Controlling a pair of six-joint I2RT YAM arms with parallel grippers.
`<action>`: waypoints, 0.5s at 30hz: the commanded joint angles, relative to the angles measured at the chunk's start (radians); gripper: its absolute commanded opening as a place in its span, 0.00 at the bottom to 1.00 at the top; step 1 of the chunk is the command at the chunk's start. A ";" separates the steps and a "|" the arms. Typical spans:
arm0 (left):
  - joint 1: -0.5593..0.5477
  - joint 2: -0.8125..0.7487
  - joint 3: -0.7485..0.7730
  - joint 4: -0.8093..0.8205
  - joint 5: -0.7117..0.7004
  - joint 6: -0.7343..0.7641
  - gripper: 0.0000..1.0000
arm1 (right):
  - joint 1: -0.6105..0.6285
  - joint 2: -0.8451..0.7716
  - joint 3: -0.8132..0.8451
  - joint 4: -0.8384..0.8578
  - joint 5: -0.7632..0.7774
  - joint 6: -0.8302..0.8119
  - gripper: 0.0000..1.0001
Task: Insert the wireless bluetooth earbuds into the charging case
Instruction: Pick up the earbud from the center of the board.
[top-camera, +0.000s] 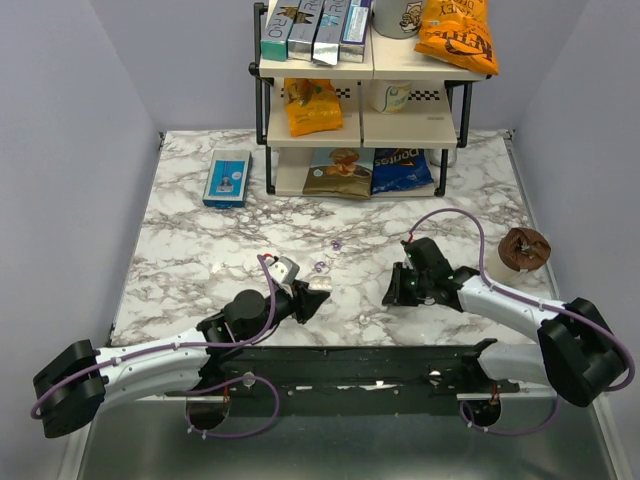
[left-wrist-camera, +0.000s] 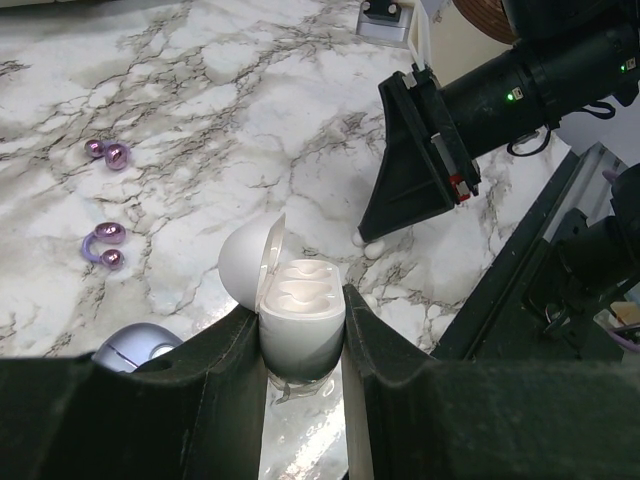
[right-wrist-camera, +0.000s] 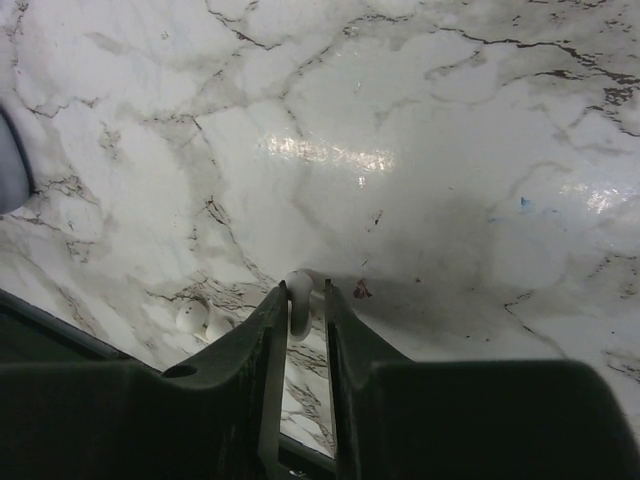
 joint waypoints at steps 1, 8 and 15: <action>-0.007 0.002 -0.007 0.045 0.006 -0.009 0.00 | -0.002 0.017 -0.032 -0.024 -0.001 -0.017 0.25; -0.006 0.001 -0.005 0.046 0.006 -0.009 0.00 | -0.002 -0.086 -0.036 -0.005 -0.006 -0.025 0.01; -0.007 -0.035 0.005 0.031 0.031 0.000 0.00 | -0.002 -0.299 0.120 -0.106 -0.007 -0.156 0.01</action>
